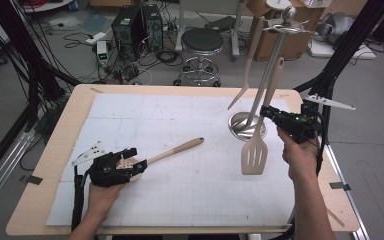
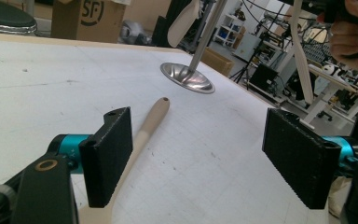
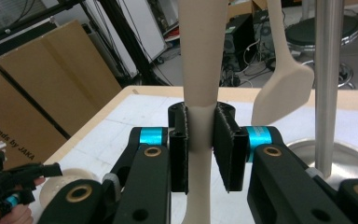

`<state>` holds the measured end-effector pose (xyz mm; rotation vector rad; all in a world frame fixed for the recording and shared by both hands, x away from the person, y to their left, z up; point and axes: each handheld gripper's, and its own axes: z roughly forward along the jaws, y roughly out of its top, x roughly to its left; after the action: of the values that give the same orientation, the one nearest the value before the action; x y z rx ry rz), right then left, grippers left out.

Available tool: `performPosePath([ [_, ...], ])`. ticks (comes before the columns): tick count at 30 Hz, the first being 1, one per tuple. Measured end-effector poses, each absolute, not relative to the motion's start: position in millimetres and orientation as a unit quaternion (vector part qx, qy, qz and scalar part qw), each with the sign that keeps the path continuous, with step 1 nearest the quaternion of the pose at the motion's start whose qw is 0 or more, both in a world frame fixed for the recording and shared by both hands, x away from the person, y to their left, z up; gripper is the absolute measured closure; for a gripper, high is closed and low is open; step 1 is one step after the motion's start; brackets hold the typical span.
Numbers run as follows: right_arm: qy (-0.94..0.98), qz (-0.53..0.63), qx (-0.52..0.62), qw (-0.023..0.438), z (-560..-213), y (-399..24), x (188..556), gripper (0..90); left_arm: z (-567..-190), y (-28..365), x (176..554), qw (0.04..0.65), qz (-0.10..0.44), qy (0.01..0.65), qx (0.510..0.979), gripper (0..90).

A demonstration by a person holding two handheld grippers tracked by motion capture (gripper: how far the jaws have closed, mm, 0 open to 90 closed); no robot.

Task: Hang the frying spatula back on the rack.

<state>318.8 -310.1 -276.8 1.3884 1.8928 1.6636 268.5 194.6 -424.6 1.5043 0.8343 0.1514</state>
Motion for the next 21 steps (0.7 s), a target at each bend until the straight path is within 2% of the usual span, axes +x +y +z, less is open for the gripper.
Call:
performPosePath([
  [14, 0.640, 0.581, 0.478, 0.152, -235, -316, 328, 77.4, -425, 196, 269, 0.652, 0.064, 0.370, 0.659, 25.0],
  [21, 0.637, 0.583, 0.481, 0.152, -226, -317, 333, 77.4, -425, 196, 269, 0.650, 0.065, 0.369, 0.661, 25.0],
])
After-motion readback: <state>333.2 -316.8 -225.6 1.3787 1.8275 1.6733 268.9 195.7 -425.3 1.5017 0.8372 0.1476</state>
